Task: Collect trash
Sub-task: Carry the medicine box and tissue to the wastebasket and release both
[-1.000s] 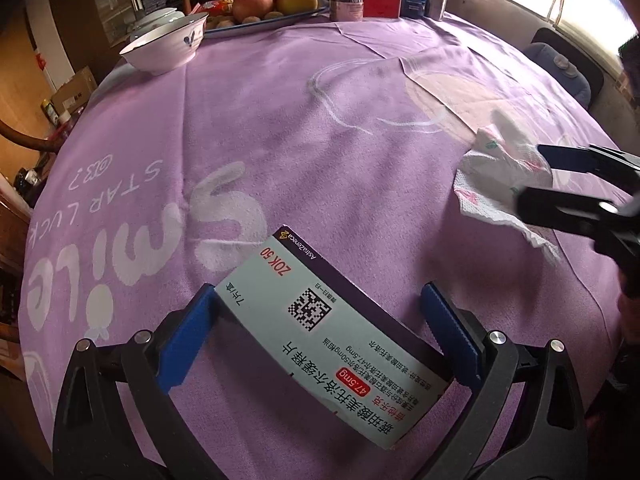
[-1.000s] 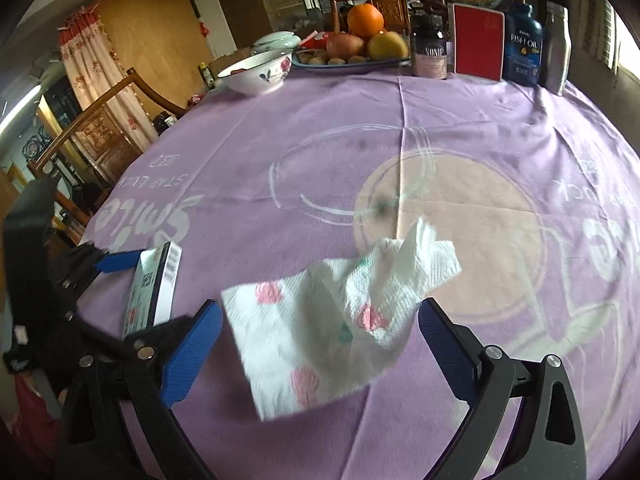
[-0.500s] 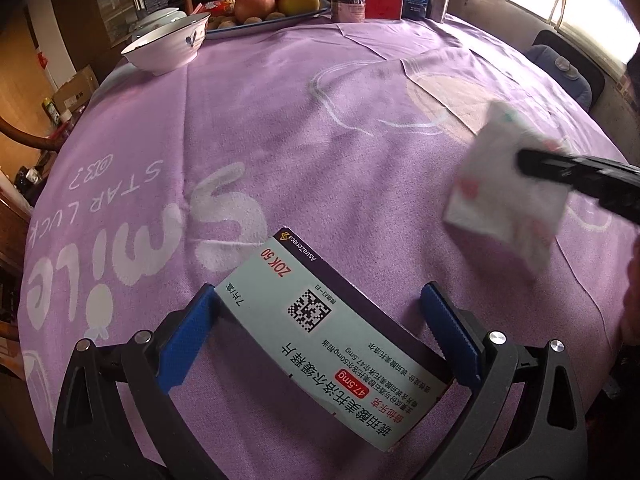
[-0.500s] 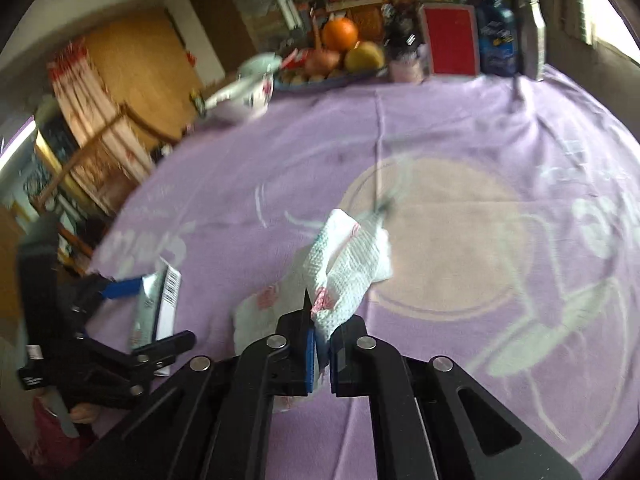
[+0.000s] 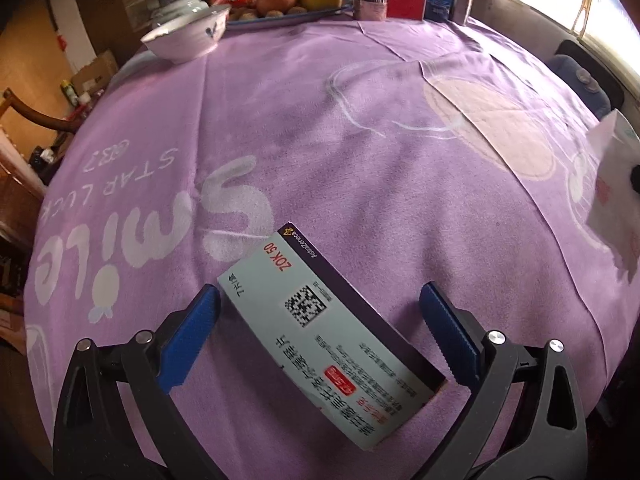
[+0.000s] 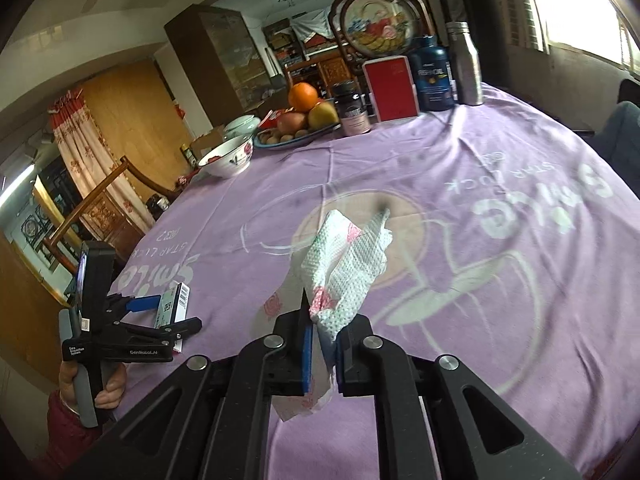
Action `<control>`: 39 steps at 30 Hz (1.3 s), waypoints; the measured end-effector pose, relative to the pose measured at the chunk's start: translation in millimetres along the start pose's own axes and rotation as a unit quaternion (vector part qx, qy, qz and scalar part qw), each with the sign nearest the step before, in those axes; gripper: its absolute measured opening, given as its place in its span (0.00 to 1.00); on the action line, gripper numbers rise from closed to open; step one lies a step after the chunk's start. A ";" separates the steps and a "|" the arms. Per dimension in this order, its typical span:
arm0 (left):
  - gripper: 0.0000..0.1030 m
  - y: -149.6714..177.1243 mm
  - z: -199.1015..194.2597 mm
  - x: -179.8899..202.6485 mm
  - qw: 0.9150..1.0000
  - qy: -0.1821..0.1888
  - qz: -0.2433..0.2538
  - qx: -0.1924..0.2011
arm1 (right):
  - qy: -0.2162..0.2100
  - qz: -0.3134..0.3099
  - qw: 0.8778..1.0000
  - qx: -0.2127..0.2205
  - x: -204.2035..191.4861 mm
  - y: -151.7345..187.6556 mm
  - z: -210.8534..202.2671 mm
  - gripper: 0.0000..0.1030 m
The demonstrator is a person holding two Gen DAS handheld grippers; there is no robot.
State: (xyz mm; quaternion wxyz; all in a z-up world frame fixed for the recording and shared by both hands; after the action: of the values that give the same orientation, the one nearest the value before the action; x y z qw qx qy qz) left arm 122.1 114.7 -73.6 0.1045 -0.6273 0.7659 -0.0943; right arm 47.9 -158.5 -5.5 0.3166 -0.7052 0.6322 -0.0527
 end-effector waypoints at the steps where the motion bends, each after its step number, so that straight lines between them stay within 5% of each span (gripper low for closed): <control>1: 0.79 2.4 -1.9 2.3 1.000 -0.003 -0.001 0.004 | -0.001 0.002 1.000 0.002 3.1 1.8 -3.1 0.10; 4: 0.58 8.8 -6.8 8.7 1.000 0.007 -0.003 0.009 | -0.003 0.009 1.000 0.010 11.0 7.7 -12.5 0.10; 7: 0.50 14.8 -16.7 16.8 0.999 0.022 -0.001 0.024 | -0.004 0.017 1.000 0.024 19.1 13.4 -24.9 0.10; 17: 0.49 11.1 -69.2 66.1 0.994 0.043 0.030 0.097 | 0.011 0.054 0.995 0.089 60.5 42.0 -89.6 0.10; 27: 0.49 -2.5 -81.4 161.0 0.984 0.080 0.109 0.116 | 0.095 0.144 0.974 0.147 143.2 122.0 -176.6 0.10; 32: 0.49 -3.1 -86.3 221.7 0.973 0.114 0.161 0.118 | 0.152 0.195 0.958 0.144 188.3 177.5 -205.0 0.10; 39: 0.49 9.9 -86.7 306.4 0.956 0.148 0.231 0.108 | 0.213 0.271 0.934 0.091 255.2 248.0 -193.1 0.10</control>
State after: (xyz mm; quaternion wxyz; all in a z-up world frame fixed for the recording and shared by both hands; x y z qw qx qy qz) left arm 30.2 -182.7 -5.9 0.0763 -0.3978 0.8819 -0.2413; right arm -206.8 -468.0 -62.7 0.2393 -0.4473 0.8446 -0.1713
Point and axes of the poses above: each gripper's, at about its wrist camera, not at the fingertips, and z roughly the way its jaws point, x to its right, y to its underside, the point moved 2 cm from there along z, roughly the way its jaws point, and after that the axes turned 14 degrees about -x, right-handed, at the moved point
